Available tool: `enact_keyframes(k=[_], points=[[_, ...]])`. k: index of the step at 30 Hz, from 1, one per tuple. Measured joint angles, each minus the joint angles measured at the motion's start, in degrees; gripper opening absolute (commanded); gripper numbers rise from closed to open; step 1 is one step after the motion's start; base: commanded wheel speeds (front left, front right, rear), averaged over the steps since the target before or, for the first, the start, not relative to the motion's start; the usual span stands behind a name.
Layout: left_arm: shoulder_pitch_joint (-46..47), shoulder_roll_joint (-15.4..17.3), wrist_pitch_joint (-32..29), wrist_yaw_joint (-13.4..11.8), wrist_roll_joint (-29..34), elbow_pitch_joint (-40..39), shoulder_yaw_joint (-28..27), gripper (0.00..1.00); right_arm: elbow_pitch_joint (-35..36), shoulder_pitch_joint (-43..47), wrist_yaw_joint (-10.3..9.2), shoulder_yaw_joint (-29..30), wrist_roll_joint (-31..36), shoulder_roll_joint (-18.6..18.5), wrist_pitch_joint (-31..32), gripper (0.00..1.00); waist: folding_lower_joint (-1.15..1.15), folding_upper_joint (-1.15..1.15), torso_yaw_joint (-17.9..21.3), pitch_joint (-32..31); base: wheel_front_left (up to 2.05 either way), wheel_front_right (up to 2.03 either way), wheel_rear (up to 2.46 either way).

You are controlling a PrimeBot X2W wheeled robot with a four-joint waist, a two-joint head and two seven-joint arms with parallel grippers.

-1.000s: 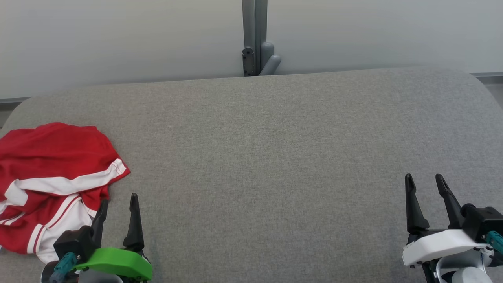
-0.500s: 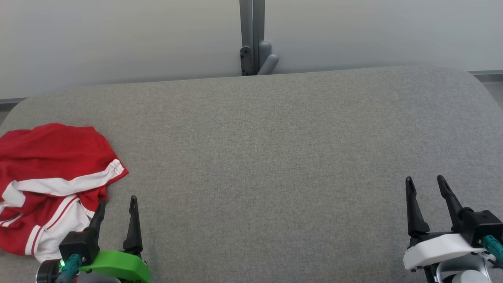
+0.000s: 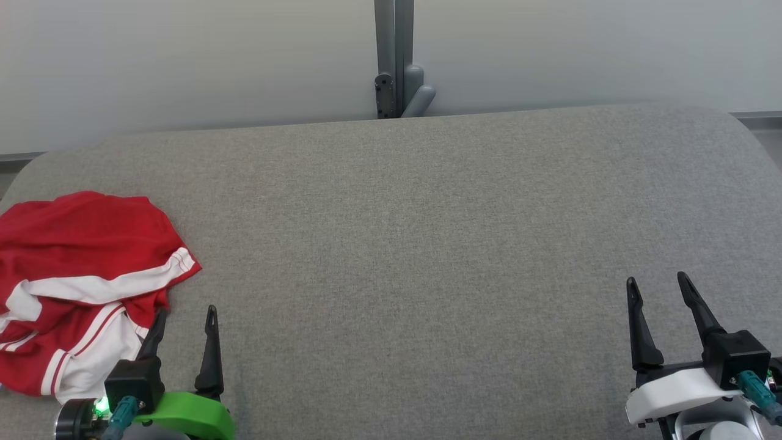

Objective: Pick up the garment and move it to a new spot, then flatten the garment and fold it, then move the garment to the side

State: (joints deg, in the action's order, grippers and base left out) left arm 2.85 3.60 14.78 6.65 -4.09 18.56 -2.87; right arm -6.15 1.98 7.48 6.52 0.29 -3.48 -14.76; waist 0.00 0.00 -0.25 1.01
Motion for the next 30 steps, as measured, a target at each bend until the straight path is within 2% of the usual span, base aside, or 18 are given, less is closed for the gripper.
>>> enact_keyframes(k=[20, 25, 30], points=[[0.24, -0.37, 0.35, 0.46, 0.16, 0.65, -0.4, 1.0, 0.08, 0.41, 0.0, -0.33, -0.07, 0.03, -0.3, 1.0, 0.0, 0.0, -0.7, -0.46, 0.0, 0.0, 0.0], [1.69, -0.53, 0.36, 0.56, -0.38, 0.58, 0.6, 1.0, 0.07, 1.49, 0.01, -0.78, -0.12, -0.41, -0.3, 1.0, 0.0, 0.0, -3.23, -0.63, 0.0, 0.0, 0.0], [1.72, -0.64, 0.36, 0.59, -0.66, 0.21, 0.35, 1.0, -0.07, 1.62, 0.01, -2.33, -0.09, -0.49, -0.3, 1.0, 0.0, 0.0, -7.93, -0.89, 0.0, 0.0, 0.0]])
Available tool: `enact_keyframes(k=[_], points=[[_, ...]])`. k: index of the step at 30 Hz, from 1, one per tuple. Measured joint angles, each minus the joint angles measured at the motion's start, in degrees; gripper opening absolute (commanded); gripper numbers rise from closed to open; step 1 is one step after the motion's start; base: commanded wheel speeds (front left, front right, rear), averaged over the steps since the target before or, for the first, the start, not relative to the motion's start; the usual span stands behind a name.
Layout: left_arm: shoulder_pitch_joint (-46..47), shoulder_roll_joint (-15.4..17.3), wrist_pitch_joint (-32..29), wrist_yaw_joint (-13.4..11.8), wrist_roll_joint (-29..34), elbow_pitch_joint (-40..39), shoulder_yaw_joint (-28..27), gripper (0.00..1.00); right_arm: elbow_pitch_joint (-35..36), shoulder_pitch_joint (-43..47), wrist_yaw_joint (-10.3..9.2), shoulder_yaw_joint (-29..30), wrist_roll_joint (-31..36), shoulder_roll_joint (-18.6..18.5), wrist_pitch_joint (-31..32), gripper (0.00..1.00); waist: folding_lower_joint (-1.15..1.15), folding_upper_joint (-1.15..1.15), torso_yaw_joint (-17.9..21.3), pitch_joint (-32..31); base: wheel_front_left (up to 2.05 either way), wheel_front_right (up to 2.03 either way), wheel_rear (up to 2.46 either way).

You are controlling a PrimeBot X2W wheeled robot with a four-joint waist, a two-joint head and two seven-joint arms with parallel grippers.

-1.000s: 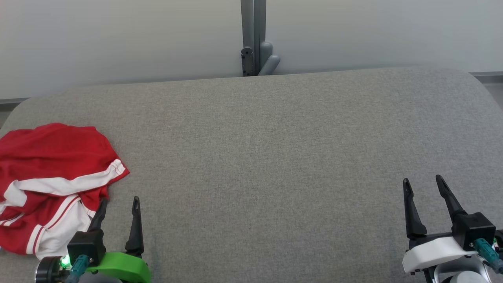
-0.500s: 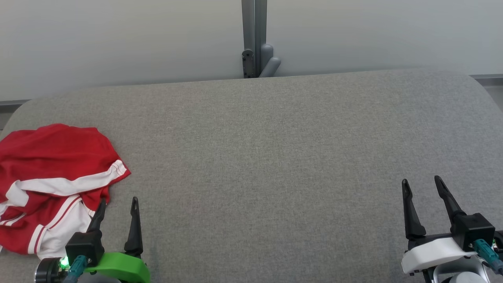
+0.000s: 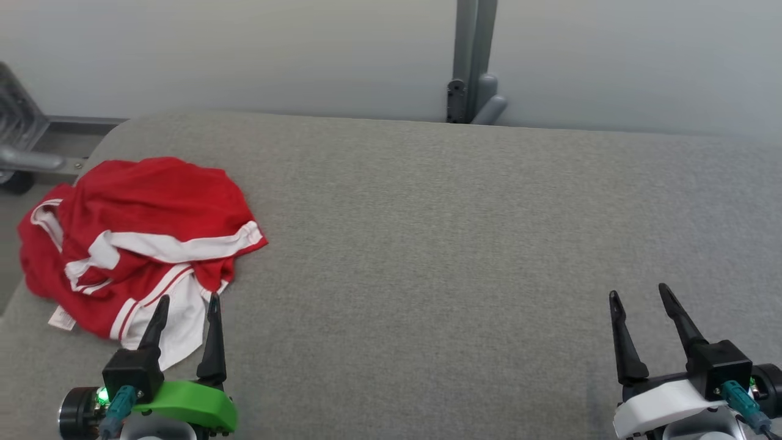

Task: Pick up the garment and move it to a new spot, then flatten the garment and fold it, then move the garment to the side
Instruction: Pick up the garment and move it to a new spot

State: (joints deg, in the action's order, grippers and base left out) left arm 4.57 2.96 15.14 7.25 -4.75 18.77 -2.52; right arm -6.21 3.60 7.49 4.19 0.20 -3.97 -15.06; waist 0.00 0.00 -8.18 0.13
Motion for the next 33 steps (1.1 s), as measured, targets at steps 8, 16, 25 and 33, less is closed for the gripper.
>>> enact_keyframes(k=[8, 16, 25, 33], points=[[-2.43, 0.09, 0.0, -0.27, -0.74, -0.2, -3.49, 1.0, -0.89, -1.56, 0.01, -5.21, 0.07, 0.02, 0.0, 1.0, 0.0, 0.0, -9.14, -0.51, 0.0, 0.0, 0.0], [-3.0, 0.08, 0.01, -0.25, -0.76, -0.7, -5.34, 1.0, -1.02, -1.9, 0.01, -6.67, -0.03, 0.19, 0.0, 1.0, 0.0, 0.0, -16.03, -0.8, 0.0, 0.0, 0.0], [1.65, 0.05, 0.01, -0.12, -1.83, -0.09, -4.34, 1.0, -0.58, -3.35, 0.01, -7.6, -0.04, -0.82, 0.0, 1.0, 0.0, 0.0, -16.86, 1.84, 0.0, 0.0, 0.0], [20.14, 3.38, -2.52, 0.07, -3.56, 14.72, 0.41, 1.0, 0.69, -8.65, 0.02, -9.38, -0.32, -3.96, 0.0, 1.0, 0.0, 0.0, -14.19, 9.28, 0.0, 0.0, 0.0]])
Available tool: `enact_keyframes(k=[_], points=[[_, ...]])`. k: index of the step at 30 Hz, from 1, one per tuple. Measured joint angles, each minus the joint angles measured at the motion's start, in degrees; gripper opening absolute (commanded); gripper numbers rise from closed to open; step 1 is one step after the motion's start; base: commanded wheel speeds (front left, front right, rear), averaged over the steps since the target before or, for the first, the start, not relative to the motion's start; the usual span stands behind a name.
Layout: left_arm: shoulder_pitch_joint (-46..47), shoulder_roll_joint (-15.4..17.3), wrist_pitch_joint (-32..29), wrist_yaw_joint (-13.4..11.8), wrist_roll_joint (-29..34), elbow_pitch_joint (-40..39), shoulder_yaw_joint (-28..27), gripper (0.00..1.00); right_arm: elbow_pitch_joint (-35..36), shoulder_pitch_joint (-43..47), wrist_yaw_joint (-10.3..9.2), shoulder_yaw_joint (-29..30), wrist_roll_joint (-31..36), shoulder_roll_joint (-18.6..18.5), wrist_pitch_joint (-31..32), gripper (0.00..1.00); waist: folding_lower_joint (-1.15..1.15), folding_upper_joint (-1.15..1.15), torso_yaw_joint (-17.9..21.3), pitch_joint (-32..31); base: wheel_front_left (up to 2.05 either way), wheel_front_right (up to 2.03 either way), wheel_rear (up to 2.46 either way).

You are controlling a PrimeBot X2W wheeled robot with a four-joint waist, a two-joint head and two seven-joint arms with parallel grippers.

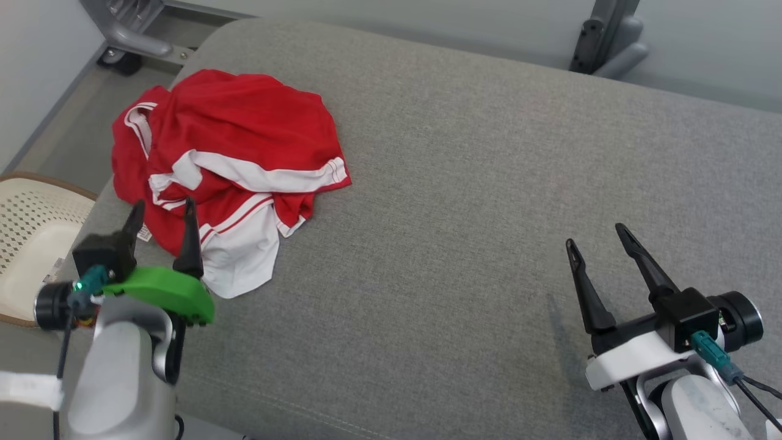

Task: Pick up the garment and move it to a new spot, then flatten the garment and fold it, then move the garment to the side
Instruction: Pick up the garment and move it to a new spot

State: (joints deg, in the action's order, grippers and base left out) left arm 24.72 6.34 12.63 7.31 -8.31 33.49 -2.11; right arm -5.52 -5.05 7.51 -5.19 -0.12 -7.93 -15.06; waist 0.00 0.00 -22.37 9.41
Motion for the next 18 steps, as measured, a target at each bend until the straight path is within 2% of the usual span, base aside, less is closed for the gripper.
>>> enact_keyframes(k=[8, 16, 17, 18], points=[[14.4, 4.72, -4.89, -0.09, -2.71, 11.61, 0.43, 1.0, 0.52, -3.18, 0.0, -1.29, -0.25, -0.93, 0.0, 1.0, 0.0, 0.0, 3.58, 7.27, 0.0, 0.0, 0.0], [20.47, 7.16, -6.62, -2.86, -3.52, 21.74, -1.19, 1.0, 0.6, -4.78, 0.0, -1.76, -0.41, -1.55, 0.0, 1.0, 0.0, 0.0, 7.09, 11.31, 0.0, 0.0, 0.0], [20.91, 7.35, -6.72, -3.08, -3.52, 22.88, -1.2, 0.8, 0.58, -4.78, 0.0, -1.77, -0.41, -1.56, 0.0, 1.0, 0.0, 0.0, 7.53, 11.65, 0.0, 0.0, 0.0], [21.28, 7.46, -6.77, -3.11, -3.52, 24.01, -1.13, 0.48, 0.56, -4.81, 0.0, -1.76, -0.41, -1.56, 0.0, 1.0, 0.0, 0.0, 7.96, 11.93, 0.0, 0.0, 0.0]])
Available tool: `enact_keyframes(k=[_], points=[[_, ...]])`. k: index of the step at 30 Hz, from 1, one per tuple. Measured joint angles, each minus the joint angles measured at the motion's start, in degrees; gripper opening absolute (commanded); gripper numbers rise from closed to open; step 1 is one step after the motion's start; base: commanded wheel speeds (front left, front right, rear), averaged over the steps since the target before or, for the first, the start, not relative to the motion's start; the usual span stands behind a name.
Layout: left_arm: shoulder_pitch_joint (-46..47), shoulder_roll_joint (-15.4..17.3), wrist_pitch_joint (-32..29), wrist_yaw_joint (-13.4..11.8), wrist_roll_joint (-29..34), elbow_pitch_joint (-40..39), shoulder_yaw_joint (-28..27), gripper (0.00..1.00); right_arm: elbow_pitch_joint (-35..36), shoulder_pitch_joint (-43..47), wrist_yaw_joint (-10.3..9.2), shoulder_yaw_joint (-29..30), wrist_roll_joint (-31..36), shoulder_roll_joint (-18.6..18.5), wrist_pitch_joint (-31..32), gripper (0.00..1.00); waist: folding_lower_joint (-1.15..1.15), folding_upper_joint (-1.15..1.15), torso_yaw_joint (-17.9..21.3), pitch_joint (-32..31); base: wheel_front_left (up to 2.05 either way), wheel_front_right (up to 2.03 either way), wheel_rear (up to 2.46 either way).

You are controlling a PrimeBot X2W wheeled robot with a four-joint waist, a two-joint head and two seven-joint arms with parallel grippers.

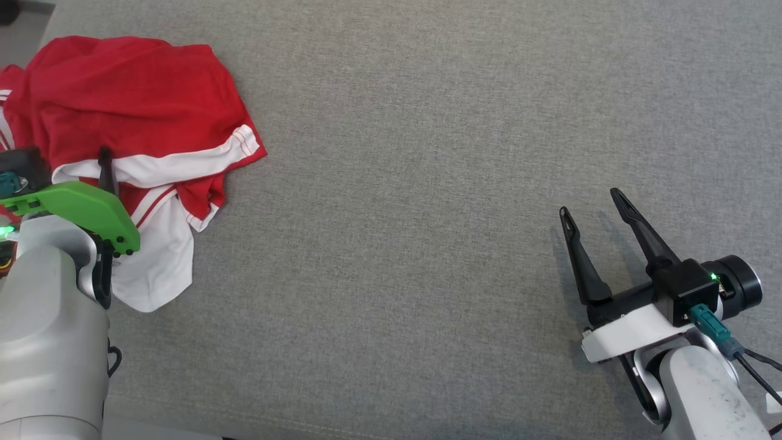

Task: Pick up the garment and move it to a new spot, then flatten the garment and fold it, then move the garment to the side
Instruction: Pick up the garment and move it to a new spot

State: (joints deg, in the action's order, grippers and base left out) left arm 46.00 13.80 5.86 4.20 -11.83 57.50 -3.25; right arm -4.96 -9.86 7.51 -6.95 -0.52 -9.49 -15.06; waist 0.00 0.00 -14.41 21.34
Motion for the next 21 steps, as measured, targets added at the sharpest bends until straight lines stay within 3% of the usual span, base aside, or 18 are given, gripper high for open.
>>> enact_keyframes(k=[1, 2, 11, 21], points=[[0.25, 0.08, 0.1, 0.02, -0.01, 0.87, 0.11, 0.2, -0.08, -0.05, 0.0, -0.03, -0.01, 0.01, 0.0, 1.0, 0.0, 0.0, 0.42, 0.21, 0.0, 0.0, 0.0], [0.5, 0.18, 0.79, 0.07, 0.0, 1.6, 0.23, 0.0, -0.13, -0.08, 0.0, -0.01, -0.01, 0.02, 0.0, 1.0, 0.0, 0.0, 0.78, 0.36, 0.0, 0.0, 0.0], [1.07, 0.34, 6.34, 0.85, -0.01, 4.15, 1.66, 0.0, -0.69, 0.87, 0.0, 0.77, -0.07, 1.23, 0.0, 1.0, 0.0, 0.0, 1.1, -1.4, 0.0, 0.0, 0.0], [3.44, -0.62, 8.17, 2.21, 0.63, -5.31, 5.14, 0.0, -2.09, 3.93, 0.0, 0.81, -0.94, 3.9, 0.0, 1.0, 0.0, 0.0, 1.0, -5.89, 0.0, 0.0, 0.0]])
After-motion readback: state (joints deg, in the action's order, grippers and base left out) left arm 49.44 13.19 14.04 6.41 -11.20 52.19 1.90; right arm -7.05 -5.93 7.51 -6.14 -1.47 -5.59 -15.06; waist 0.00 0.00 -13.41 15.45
